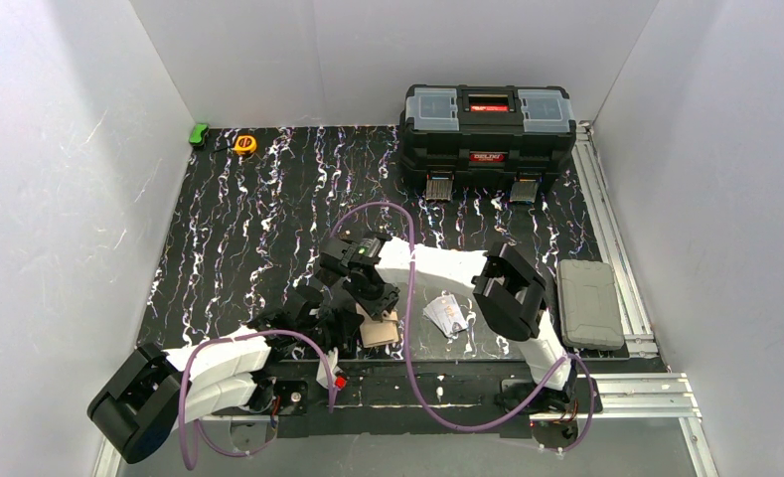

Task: Put the credit cards into the card holder
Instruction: Close the card holder at the center of the board.

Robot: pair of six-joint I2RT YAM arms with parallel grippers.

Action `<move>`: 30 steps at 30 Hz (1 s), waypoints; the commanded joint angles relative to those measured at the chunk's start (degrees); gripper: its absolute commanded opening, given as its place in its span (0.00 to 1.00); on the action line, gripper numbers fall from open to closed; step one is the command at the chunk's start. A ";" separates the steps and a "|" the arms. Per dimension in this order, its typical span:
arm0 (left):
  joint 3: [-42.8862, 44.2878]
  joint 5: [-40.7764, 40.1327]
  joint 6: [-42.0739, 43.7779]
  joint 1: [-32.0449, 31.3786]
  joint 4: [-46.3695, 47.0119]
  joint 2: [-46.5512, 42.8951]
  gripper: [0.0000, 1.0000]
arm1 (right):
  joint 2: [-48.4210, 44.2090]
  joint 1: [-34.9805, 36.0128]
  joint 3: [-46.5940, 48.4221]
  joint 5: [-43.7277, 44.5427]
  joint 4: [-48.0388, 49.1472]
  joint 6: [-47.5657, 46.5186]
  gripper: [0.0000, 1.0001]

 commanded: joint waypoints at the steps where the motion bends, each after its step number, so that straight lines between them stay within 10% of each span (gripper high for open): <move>1: -2.30 -3.88 16.70 -0.20 -13.17 2.01 0.19 | -0.41 0.16 2.27 1.42 -1.97 0.88 0.35; 18: -2.98 -3.77 16.17 -0.76 -13.09 1.50 0.19 | -0.90 0.10 2.44 1.58 -0.85 0.70 0.01; 30: -2.60 -3.95 15.08 -1.37 -13.07 1.54 0.19 | 0.47 -0.60 0.98 -4.16 2.83 -1.12 0.01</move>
